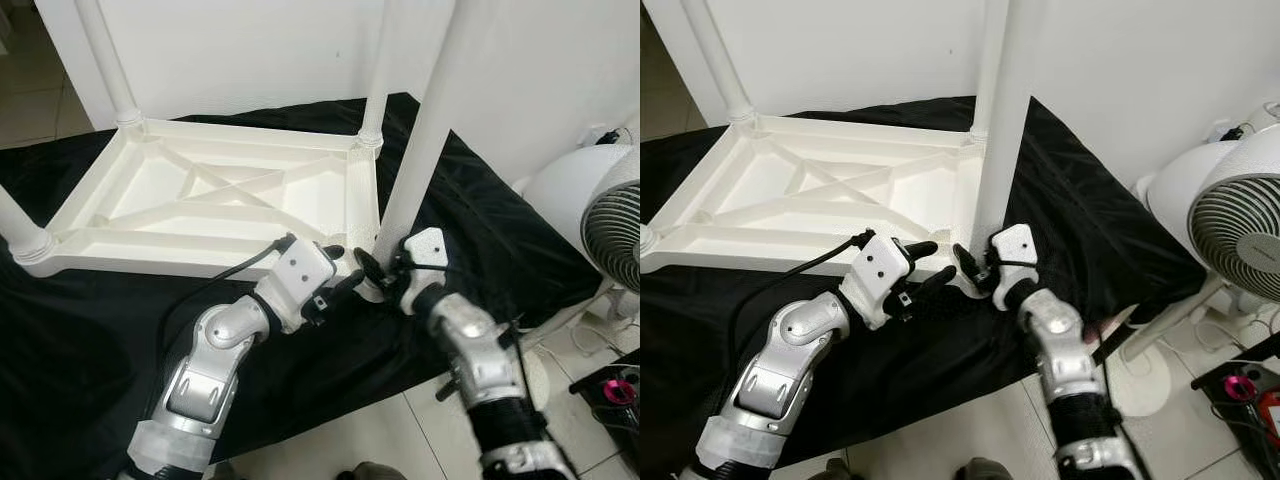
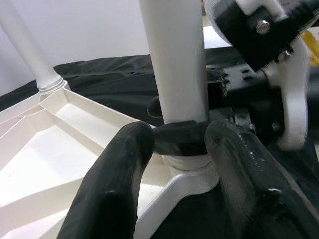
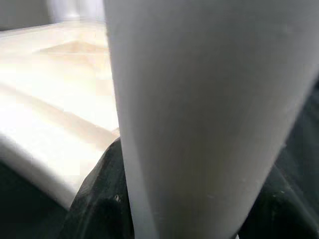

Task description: Building children table

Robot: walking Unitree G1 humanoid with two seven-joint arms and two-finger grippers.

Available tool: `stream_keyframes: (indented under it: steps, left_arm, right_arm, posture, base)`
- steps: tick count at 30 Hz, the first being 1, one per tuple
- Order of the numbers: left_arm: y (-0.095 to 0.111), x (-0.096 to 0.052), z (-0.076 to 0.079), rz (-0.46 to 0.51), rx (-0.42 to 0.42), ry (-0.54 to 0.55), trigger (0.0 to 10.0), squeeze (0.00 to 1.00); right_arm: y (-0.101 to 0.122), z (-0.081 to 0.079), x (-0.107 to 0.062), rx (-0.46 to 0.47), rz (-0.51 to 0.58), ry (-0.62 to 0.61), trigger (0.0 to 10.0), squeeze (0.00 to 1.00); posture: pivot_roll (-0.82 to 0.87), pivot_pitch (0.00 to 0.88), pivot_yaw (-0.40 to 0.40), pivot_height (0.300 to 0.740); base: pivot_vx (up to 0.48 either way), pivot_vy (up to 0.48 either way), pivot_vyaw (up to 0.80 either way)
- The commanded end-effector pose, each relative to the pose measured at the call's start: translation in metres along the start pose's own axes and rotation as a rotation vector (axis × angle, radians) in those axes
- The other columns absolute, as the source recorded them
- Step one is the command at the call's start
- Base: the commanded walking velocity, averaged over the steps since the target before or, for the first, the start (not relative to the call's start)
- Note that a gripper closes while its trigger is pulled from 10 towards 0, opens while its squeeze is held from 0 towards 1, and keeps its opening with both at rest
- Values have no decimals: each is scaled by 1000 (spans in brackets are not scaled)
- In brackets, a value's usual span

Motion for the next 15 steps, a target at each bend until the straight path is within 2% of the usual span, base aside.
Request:
stream_keyframes:
  steps: [1,3,4,5,10,15]
  left_arm:
    - [-3,1,-8,-17,0,81,10000,0]
    - [-2,1,-7,-16,0,80,10000,0]
    - [-2,1,-7,-16,0,80,10000,0]
    - [-3,1,-7,-16,-1,79,10000,0]
    - [-2,1,-7,-14,-2,80,10000,0]
    - [-3,1,-6,-15,-4,79,10000,0]
  right_arm:
    - [-9,-16,1,-7,-37,1,10000,0]
    - [-8,-14,-1,-2,-30,-144,10000,0]
    - [-8,-14,-1,-2,-30,-144,10000,0]
    - [-7,-12,-3,0,-26,-234,10000,0]
    - [-3,-19,-1,-8,-10,-228,10000,0]
    - [1,-17,-3,-20,-1,-236,10000,0]
  posture:
    - [-74,30,-7,740]
    - [-76,30,-9,740]
    - [-76,30,-9,740]
    - [-76,30,-10,740]
    - [-71,31,-12,740]
    - [-73,31,-11,740]
  base:
    - [0,0,0]
    - [0,0,0]
    - [0,0,0]
    - [0,0,0]
    - [0,0,0]
    - [0,0,0]
Point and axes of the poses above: a point about 5 cm out from each wrist's last joint towards the gripper, its own x axis pointing out of the wrist towards the gripper, its own y axis along the axis of the wrist's last joint, z = x × y, the point moved 6 cm from there along x, pointing out of the wrist towards the gripper, and after that the axes turned 4 degrees about x, right-handed, at the moved point
